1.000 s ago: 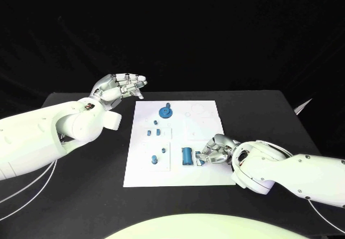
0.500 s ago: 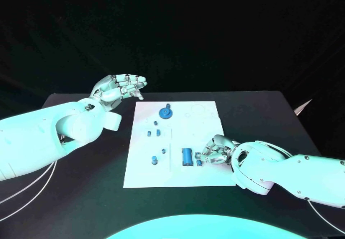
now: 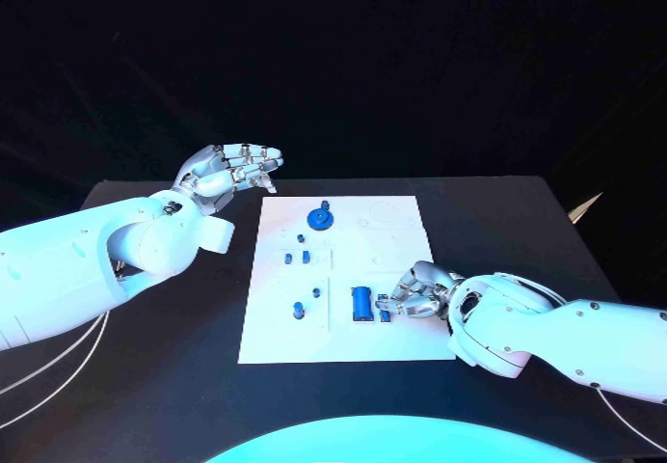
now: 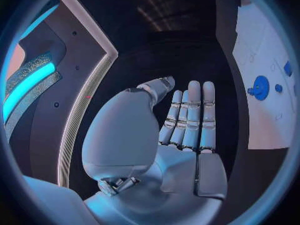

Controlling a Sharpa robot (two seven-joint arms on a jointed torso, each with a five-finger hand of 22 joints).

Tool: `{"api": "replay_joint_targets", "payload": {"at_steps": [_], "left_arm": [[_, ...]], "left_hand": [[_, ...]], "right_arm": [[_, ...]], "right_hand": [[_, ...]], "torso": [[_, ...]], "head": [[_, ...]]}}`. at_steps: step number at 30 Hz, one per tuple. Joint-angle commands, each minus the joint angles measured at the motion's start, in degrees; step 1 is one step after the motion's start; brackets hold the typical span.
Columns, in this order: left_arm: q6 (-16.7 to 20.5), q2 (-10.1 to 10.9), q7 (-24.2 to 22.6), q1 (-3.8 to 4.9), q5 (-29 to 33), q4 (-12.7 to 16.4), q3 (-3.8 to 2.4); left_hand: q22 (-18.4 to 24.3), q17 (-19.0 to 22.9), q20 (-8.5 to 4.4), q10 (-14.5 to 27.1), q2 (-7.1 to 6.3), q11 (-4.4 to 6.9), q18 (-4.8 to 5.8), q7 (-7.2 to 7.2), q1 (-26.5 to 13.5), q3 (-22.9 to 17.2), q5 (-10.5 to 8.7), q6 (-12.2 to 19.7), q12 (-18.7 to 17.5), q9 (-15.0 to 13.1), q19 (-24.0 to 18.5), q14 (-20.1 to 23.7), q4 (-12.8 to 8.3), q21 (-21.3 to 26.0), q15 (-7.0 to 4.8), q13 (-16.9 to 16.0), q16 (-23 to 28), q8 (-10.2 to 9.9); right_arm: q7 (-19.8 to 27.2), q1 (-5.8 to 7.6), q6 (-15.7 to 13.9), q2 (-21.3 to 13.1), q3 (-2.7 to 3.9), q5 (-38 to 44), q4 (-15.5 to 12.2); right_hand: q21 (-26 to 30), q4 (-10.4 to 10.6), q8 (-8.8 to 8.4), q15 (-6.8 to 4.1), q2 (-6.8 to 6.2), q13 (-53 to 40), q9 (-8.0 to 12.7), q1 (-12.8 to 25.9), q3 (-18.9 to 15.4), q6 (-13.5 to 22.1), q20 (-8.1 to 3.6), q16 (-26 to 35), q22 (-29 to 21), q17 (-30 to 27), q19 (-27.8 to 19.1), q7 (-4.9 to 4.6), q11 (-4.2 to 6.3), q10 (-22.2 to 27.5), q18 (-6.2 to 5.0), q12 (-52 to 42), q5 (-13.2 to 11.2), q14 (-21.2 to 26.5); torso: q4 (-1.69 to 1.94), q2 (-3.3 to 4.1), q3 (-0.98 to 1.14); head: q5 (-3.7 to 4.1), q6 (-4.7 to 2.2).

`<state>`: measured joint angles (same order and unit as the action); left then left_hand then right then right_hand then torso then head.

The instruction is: Assemble the parts on the task board

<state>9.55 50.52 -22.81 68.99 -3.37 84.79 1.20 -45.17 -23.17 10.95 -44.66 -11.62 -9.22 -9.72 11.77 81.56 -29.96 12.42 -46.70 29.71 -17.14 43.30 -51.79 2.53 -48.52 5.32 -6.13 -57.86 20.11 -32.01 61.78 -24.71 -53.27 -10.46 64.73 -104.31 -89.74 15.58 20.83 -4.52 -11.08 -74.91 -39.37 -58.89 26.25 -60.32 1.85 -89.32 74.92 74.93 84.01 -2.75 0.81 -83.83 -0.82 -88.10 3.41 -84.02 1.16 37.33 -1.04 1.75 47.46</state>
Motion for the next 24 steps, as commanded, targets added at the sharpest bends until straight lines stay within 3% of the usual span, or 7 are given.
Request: {"api": "replay_joint_targets", "payload": {"at_steps": [1, 12, 20, 24], "left_arm": [[-0.7, 0.0, -0.3, 0.04, 0.1, 0.2, -0.04], [-0.7, 0.1, -0.3, 0.03, 0.1, 0.2, -0.03], [-0.8, 0.2, -0.3, 0.03, 0.1, 0.2, -0.03], [-0.8, 0.1, -0.3, 0.03, 0.1, 0.1, -0.03]], "left_hand": [[0.1, 0.1, 0.00, -0.4, 0.32, 0.05, -0.74, 0.26, -0.1, 0.0, -0.14, 0.3, -0.3, 0.0, 0.2, 0.4, 0.5, 0.3, -0.10, 0.0, -0.2, 0.2], [0.1, 0.1, 0.00, -0.4, 0.36, 0.04, -0.74, 0.27, -0.1, 0.0, -0.13, 0.3, -0.3, 0.1, 0.3, 0.4, 0.5, 0.4, -0.10, 0.1, -0.2, 0.2], [0.1, 0.1, 0.00, -0.4, 0.36, 0.04, -0.74, 0.27, -0.1, 0.0, -0.13, 0.3, -0.3, 0.1, 0.3, 0.4, 0.5, 0.4, -0.10, 0.1, -0.2, 0.2], [0.1, 0.1, 0.00, -0.4, 0.36, 0.04, -0.74, 0.27, -0.1, 0.0, -0.13, 0.3, -0.3, 0.1, 0.3, 0.4, 0.5, 0.4, -0.10, 0.1, -0.2, 0.2]], "right_arm": [[1.0, -0.06, 1.2, -0.5, -0.02, 0.9, -0.3], [3.6, -0.06, 2.5, -3.0, -0.02, 0.3, -2.4], [4.4, -0.17, 3.9, -3.8, -0.03, -0.4, -2.9], [4.6, -0.22, 4.0, -3.8, -0.03, -0.6, -2.9]], "right_hand": [[-0.3, -0.8, -0.37, -0.19, -0.51, -14.3, -0.1, -0.5, -0.5, 0.0, -0.43, -0.3, 15.1, 14.1, 6.0, -0.33, 0.33, -5.5, 0.82, -0.2, -0.3, -5.8], [-0.3, -1.4, -0.43, -0.17, -1.29, -14.3, -0.1, -1.0, -1.6, 0.0, -0.44, -0.3, 15.1, 14.0, 6.0, -0.37, 0.30, -5.5, 0.82, -0.2, -0.4, -5.8], [-0.3, -1.7, -0.43, -0.18, -1.52, -14.3, -0.1, -1.5, -2.2, 0.0, -0.44, -0.3, 15.1, 14.1, 6.0, -0.35, 0.31, -5.5, 0.82, -0.2, -0.4, -5.8], [-0.3, -1.7, -0.43, -0.18, -1.53, -14.3, -0.1, -1.5, -2.3, 0.0, -0.44, -0.3, 15.1, 14.1, 6.0, -0.35, 0.31, -5.5, 0.82, -0.2, -0.4, -5.8]], "torso": [[-0.03, -0.02, 0.03], [-0.05, 0.00, 0.11], [-0.03, 0.02, 0.04], [0.03, 0.02, 0.04]], "head": [[0.05, -0.09], [0.03, -0.04], [0.10, -0.28], [0.01, 0.14]]}}
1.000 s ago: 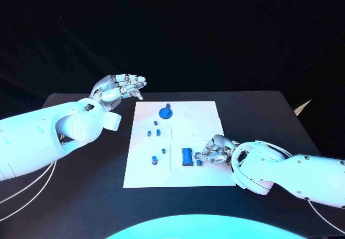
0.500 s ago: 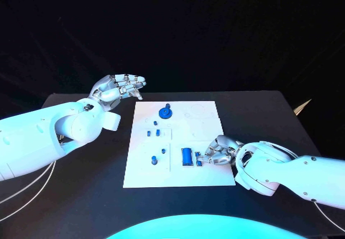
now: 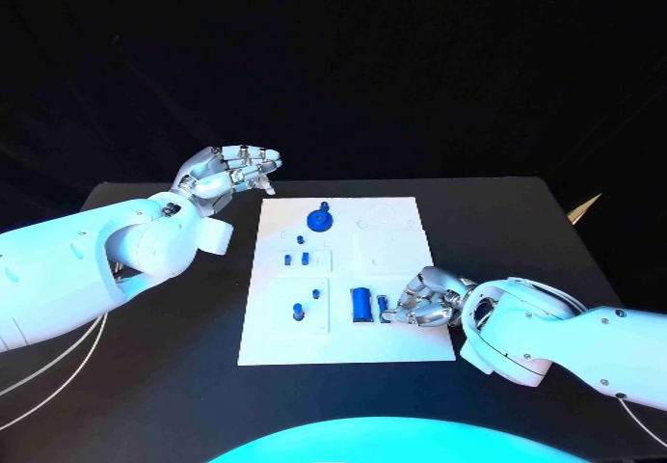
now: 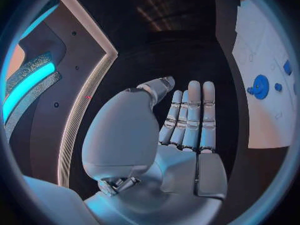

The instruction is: Assemble the parts on the task board

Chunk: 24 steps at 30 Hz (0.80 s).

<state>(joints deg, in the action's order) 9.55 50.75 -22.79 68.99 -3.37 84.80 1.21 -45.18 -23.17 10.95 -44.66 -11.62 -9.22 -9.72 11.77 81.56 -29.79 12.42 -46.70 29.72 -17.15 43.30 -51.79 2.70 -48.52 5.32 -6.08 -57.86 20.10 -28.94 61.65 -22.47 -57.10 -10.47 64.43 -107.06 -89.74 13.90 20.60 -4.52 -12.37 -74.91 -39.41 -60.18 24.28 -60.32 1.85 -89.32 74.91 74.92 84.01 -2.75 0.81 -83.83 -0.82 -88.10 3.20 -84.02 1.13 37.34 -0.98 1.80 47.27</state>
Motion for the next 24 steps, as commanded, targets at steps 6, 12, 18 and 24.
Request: {"api": "replay_joint_targets", "payload": {"at_steps": [6, 12, 18, 24], "left_arm": [[-0.8, -0.1, -0.3, 0.03, 0.1, 0.1, -0.04], [-0.9, -0.1, -0.3, 0.03, 0.1, 0.1, -0.04], [-0.9, -0.2, -0.3, 0.03, 0.1, 0.0, -0.03], [-0.9, -0.2, -0.3, 0.03, 0.1, 0.0, -0.03]], "left_hand": [[0.1, 0.1, 0.00, -0.4, 0.36, 0.04, -0.73, 0.27, -0.1, -0.1, -0.13, 0.3, -0.3, 0.1, 0.3, 0.4, 0.3, 0.4, -0.10, 0.1, -0.2, 0.2], [0.1, 0.1, 0.00, -0.4, 0.36, 0.04, -0.73, 0.27, -0.1, -0.1, -0.13, 0.3, -0.3, 0.1, 0.3, 0.4, 0.3, 0.4, -0.10, 0.1, -0.2, 0.2], [0.1, 0.1, 0.00, -0.4, 0.36, 0.04, -0.73, 0.27, -0.1, -0.1, -0.13, 0.3, -0.3, 0.1, 0.3, 0.4, 0.3, 0.4, -0.10, 0.1, -0.2, 0.2], [0.1, 0.1, 0.00, -0.4, 0.36, 0.04, -0.73, 0.27, -0.1, -0.1, -0.13, 0.3, -0.3, 0.1, 0.3, 0.4, 0.3, 0.4, -0.10, 0.1, -0.2, 0.2]], "right_arm": [[1.5, -0.14, 2.3, 0.3, -0.02, -0.4, 0.2], [1.2, -0.30, 2.4, 0.9, -0.02, -0.1, 1.3], [1.0, -0.50, 2.5, 1.6, -0.02, 0.5, 2.4], [1.2, -0.57, 1.9, 1.9, -0.02, 0.8, 3.0]], "right_hand": [[-0.3, -0.1, -0.20, -0.18, -0.21, -14.3, -0.1, -0.3, -0.4, 0.0, -0.44, -0.3, 15.1, 14.1, 6.0, -0.35, 0.31, -5.5, 0.82, -0.2, -0.2, -5.8], [-0.3, -0.3, -0.22, -0.19, 0.16, -14.3, 0.0, -0.8, -0.4, 0.0, -0.45, -0.3, 15.1, 14.2, 6.0, -0.32, 0.34, -5.5, 0.82, -0.2, -0.1, -5.8], [-0.3, -0.6, -0.25, -0.20, 0.42, -14.3, 0.0, -1.3, -0.4, 0.0, -0.45, -0.3, 15.1, 14.2, 6.0, -0.32, 0.34, -5.5, 0.82, -0.2, -0.1, -5.8], [-0.3, -0.7, -0.27, -0.21, 0.53, -14.3, 0.0, -1.5, -0.3, 0.0, -0.45, -0.3, 15.1, 14.2, 6.0, -0.31, 0.35, -5.5, 0.82, -0.2, -0.1, -5.8]], "torso": [[0.09, 0.01, -0.03], [0.10, 0.00, -0.04], [0.10, 0.00, -0.02], [0.01, -0.02, -0.04]], "head": [[0.00, 0.47], [-0.08, 0.53], [-0.22, 0.59], [-0.14, 0.42]]}}
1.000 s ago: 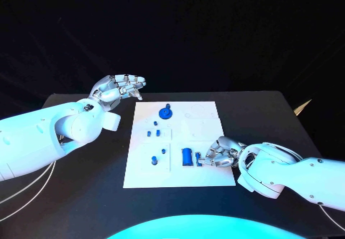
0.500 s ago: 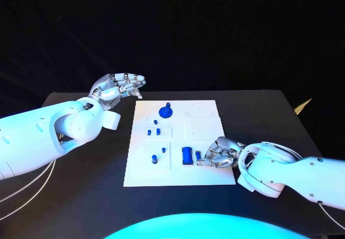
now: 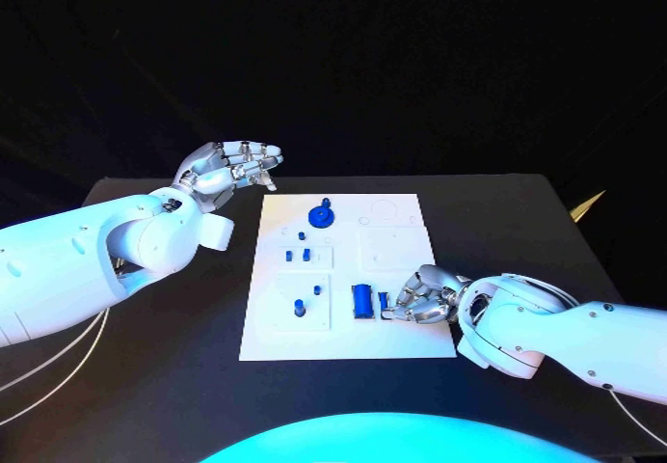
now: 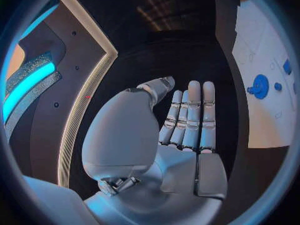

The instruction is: Assemble the parts on the task board

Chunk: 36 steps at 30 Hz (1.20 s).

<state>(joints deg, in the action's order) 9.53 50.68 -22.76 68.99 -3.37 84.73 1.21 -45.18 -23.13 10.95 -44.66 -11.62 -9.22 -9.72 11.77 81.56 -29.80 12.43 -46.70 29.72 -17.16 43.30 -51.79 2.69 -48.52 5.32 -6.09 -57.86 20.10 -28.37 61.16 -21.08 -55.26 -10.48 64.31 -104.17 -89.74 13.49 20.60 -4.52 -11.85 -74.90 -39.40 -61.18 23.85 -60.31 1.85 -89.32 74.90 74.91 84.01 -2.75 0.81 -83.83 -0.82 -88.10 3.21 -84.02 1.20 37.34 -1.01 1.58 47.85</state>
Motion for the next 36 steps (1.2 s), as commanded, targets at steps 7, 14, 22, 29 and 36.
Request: {"api": "replay_joint_targets", "payload": {"at_steps": [7, 14, 22, 29, 36], "left_arm": [[-0.9, -0.2, -0.3, 0.03, 0.1, 0.0, -0.04], [-0.8, -0.2, -0.4, 0.03, 0.1, -0.2, -0.03], [-0.7, -0.7, -0.7, -0.08, 1.0, -1.1, 0.10], [0.0, -1.9, -1.5, -0.35, 2.8, -3.1, 0.60], [1.9, -4.6, -2.7, -0.84, 4.7, -8.2, 0.85]], "left_hand": [[0.1, 0.1, -0.01, -0.5, 0.43, 0.04, -0.74, 0.26, 0.1, -0.2, -0.13, 0.3, -0.4, 0.1, 0.4, 0.4, 0.4, 0.4, -0.11, 0.2, -0.3, 0.3], [0.1, 0.1, -0.01, -0.5, 0.43, 0.04, -0.74, 0.26, 0.1, -0.2, -0.13, 0.3, -0.4, 0.1, 0.4, 0.4, 0.4, 0.4, -0.11, 0.2, -0.3, 0.3], [0.2, 0.1, 0.00, -0.5, 0.38, 0.02, -0.72, 0.30, -0.1, 0.0, -0.16, 0.4, -0.5, 0.2, 0.4, 0.4, 0.5, 0.5, -0.08, 0.2, -0.3, 0.3], [0.4, 0.2, 0.09, -0.6, 0.25, -0.01, -0.67, 0.32, -0.6, 0.3, -0.17, 0.8, -0.6, 0.3, 0.3, 0.6, 1.0, 0.9, 0.03, 0.4, -0.3, 0.2], [6.8, 5.1, 2.11, -2.5, -0.31, -0.66, 0.01, 0.61, -1.1, -0.3, -0.21, 1.6, -2.0, 0.6, -5.3, 8.1, 3.4, 12.0, 1.92, 1.6, 11.1, 1.0]], "right_arm": [[1.2, -0.11, -0.2, 0.3, -0.01, 0.9, 0.3], [4.4, 0.29, -3.3, -1.6, 0.14, -0.2, -1.6], [20.9, 4.58, -10.3, -4.4, 0.32, -12.4, -0.9], [35.9, 7.04, -12.0, -1.8, 0.46, -29.7, 7.7], [45.7, 7.89, -8.5, 4.1, 1.06, -42.8, 21.4]], "right_hand": [[-0.3, -0.2, -0.28, -0.20, 0.10, -14.3, 0.0, -0.4, 0.0, -0.1, -0.46, -0.4, 15.1, 14.2, 6.0, -0.36, 0.32, -5.6, 0.82, -0.3, -0.1, -5.8], [-0.3, -0.2, -0.59, -0.14, 0.06, -14.1, 0.1, -0.5, -0.3, 0.4, -0.43, -0.1, 15.1, 13.5, 6.0, -0.50, 0.22, -5.4, 0.82, 0.3, 0.3, -5.6], [10.3, -1.1, -2.93, 0.99, 0.27, -10.8, 0.9, -2.6, -1.1, 4.0, 0.57, 2.6, 12.1, 7.5, 3.2, -2.12, -1.17, -2.2, -1.22, 7.4, 1.2, -4.2], [41.5, -4.4, -5.26, 2.52, 0.39, 1.1, 1.4, -7.0, 1.5, 7.4, 2.06, 14.1, 1.2, -9.7, -5.9, -4.07, -2.95, 10.1, -6.22, 30.8, 1.9, 1.4], [75.2, -6.6, -6.90, 5.55, -0.75, 21.9, 3.4, -11.2, 4.9, 12.2, 4.77, 41.7, -17.5, -36.0, -17.8, -6.77, -6.13, 26.5, -9.43, 58.2, 4.9, 17.9]], "torso": [[-0.04, -0.03, -0.01], [-0.04, -0.12, 0.05], [-0.48, -0.94, -0.37], [-1.09, -2.57, -0.75], [-1.23, -3.79, -0.85]], "head": [[0.21, -0.13], [0.35, -0.45], [0.53, -1.17], [0.48, -2.45], [0.30, -5.69]]}}
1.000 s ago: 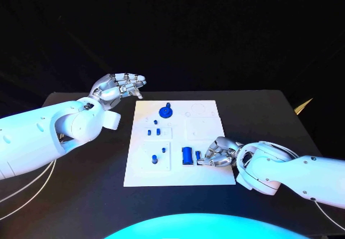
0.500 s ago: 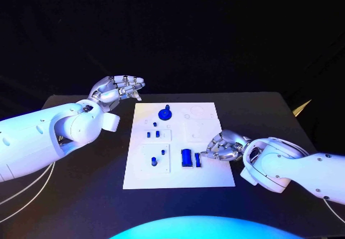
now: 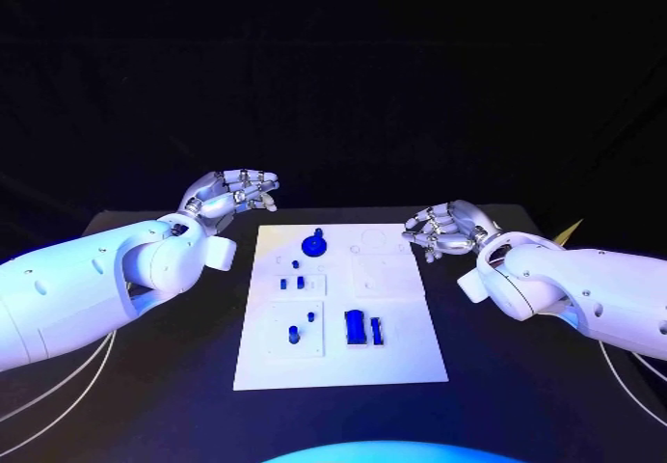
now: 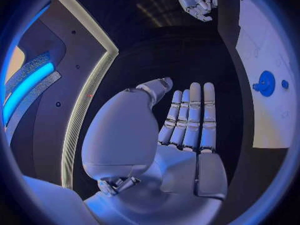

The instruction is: Assemble the parts on the task board

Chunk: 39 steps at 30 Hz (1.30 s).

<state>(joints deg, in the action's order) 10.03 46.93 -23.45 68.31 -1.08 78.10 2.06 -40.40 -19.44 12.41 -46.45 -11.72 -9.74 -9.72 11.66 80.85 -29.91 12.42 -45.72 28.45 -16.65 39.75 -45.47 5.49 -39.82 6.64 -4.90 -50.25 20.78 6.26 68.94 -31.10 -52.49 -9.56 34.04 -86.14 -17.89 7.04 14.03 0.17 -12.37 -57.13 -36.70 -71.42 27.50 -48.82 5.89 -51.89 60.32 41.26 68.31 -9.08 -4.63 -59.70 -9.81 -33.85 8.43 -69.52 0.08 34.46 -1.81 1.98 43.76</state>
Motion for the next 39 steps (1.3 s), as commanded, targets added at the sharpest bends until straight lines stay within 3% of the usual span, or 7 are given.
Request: {"api": "replay_joint_targets", "payload": {"at_steps": [1, 13, 14, 21, 22, 25, 39], "left_arm": [[1.8, -1.5, -2.2, -0.28, 2.9, -2.7, 0.01], [5.2, -7.3, -4.9, -1.25, 7.3, -12.8, 0.02], [3.6, -6.9, -2.5, -1.09, 4.7, -12.2, 0.06], [6.7, -6.4, -2.9, -1.82, 4.4, -9.7, -0.16], [7.6, -6.2, -3.0, -2.03, 4.2, -9.0, -0.22], [11.1, -5.7, -3.5, -2.82, 3.8, -6.3, -0.46], [31.5, -2.6, -6.0, -7.55, 1.4, 9.8, -1.88]], "left_hand": [[5.8, 3.3, 1.83, -1.9, -0.86, -0.42, -0.40, 0.77, -0.2, -0.4, -0.40, 1.4, -2.8, 0.4, -1.8, 1.7, 1.3, 8.6, 1.13, 1.2, 8.4, 0.3], [23.8, 9.0, 4.25, -3.6, -0.32, -0.87, 1.24, -0.17, 1.8, 2.4, -0.35, 2.2, -18.0, 3.6, -1.6, 3.9, 3.6, 31.1, 3.06, 1.3, 34.2, -3.6], [40.4, 19.4, -12.41, 46.5, 11.72, 9.74, 9.72, -11.66, -23.4, 29.9, -12.42, 45.7, -28.5, 16.6, -39.8, 45.5, -5.5, 39.8, -6.64, 4.9, 50.3, -20.8], [40.4, 19.4, -12.41, 46.5, 11.72, 9.74, 9.72, -11.66, -35.7, 29.9, -12.42, 45.7, -28.5, 16.6, -39.8, 45.5, -5.5, 39.8, -6.64, 4.9, 50.3, -20.8], [40.4, 19.4, -12.41, 46.5, 11.72, 9.74, 9.72, -11.66, -36.8, 29.9, -12.42, 45.7, -28.5, 16.6, -39.8, 45.5, -5.5, 39.8, -6.64, 4.9, 50.3, -20.8], [40.4, 19.4, -12.41, 46.5, 11.72, 9.74, 9.72, -11.66, -80.8, 29.9, -12.42, 45.7, -28.5, 16.6, -39.8, 45.5, -5.5, 39.8, -6.64, 4.9, 50.3, -20.8], [40.4, 19.4, -12.41, 46.5, 11.72, 9.74, 9.72, -11.66, -80.8, 29.9, -12.42, 45.7, -28.5, 16.6, -39.8, 45.5, -5.5, 39.8, -6.64, 4.9, 50.3, -20.8]], "right_arm": [[12.0, 0.14, 2.0, 2.1, 0.23, -13.8, 4.9], [18.6, 0.23, 8.9, 10.6, 0.94, -22.5, 20.7], [14.2, 0.27, 4.7, 10.1, 0.88, -18.3, 19.8], [15.4, -0.94, 2.3, 9.8, 2.04, -20.4, 16.7], [15.8, -1.30, 1.6, 9.7, 2.38, -21.0, 15.7], [17.1, -2.61, -1.0, 9.4, 3.64, -23.3, 12.3], [23.4, -8.61, -12.7, 7.8, 9.40, -33.7, -3.4]], "right_hand": [[6.1, -0.2, -0.57, 1.64, -0.25, 8.4, 1.4, -1.5, 2.4, 1.1, 1.58, 7.7, -5.4, -3.8, -4.0, -1.10, -1.11, 3.6, -0.30, 7.7, -0.9, 6.1], [14.3, -1.6, -4.17, 5.87, 0.39, 41.6, 9.2, -3.0, 4.6, -0.6, 6.34, 33.1, -32.0, -18.4, -11.1, -2.18, -3.77, 1.3, -0.79, 25.1, -2.3, 10.8], [17.9, -7.0, -14.03, -0.17, 12.37, 57.1, 36.7, 19.4, -27.5, 48.8, -5.89, 51.9, -60.3, -41.3, -28.1, 9.08, 4.63, 19.1, 9.81, 33.9, -8.4, 28.5], [17.9, -7.0, -14.03, -0.17, 12.37, 57.1, 36.7, 30.6, -27.5, 48.8, -5.89, 51.9, -60.3, -41.3, -68.3, 9.08, 4.63, 59.7, 9.81, 33.9, -8.4, 69.5], [17.9, -7.0, -14.03, -0.17, 12.37, 57.1, 36.7, 71.4, -27.5, 48.8, -5.89, 51.9, -60.3, -41.3, -68.3, 9.08, 4.63, 59.7, 9.81, 33.9, -8.4, 69.5], [17.9, -7.0, -14.03, -0.17, 12.37, 57.1, 36.7, 71.4, -27.5, 48.8, -5.89, 51.9, -60.3, -41.3, -68.3, 9.08, 4.63, 59.7, 9.81, 33.9, -8.4, 69.5], [17.9, -7.0, -14.03, -0.17, 12.37, 57.1, 36.7, 71.4, -27.5, 48.8, -5.89, 51.9, -60.3, -41.3, -68.3, 9.08, 4.63, 59.7, 9.81, 33.9, -8.4, 69.5]], "torso": [[-0.12, -1.11, 0.02], [-0.36, -2.36, 0.69], [-0.33, -1.99, 0.39], [-0.23, -2.48, 0.93], [-0.21, -2.62, 1.08], [-0.13, -3.00, 1.50], [-0.08, -3.28, 1.81]], "head": [[-0.22, -1.96], [-1.01, -6.08], [-0.88, -5.20], [-1.30, -6.79], [-1.42, -7.25], [-1.74, -8.47], [-1.98, -9.38]]}}
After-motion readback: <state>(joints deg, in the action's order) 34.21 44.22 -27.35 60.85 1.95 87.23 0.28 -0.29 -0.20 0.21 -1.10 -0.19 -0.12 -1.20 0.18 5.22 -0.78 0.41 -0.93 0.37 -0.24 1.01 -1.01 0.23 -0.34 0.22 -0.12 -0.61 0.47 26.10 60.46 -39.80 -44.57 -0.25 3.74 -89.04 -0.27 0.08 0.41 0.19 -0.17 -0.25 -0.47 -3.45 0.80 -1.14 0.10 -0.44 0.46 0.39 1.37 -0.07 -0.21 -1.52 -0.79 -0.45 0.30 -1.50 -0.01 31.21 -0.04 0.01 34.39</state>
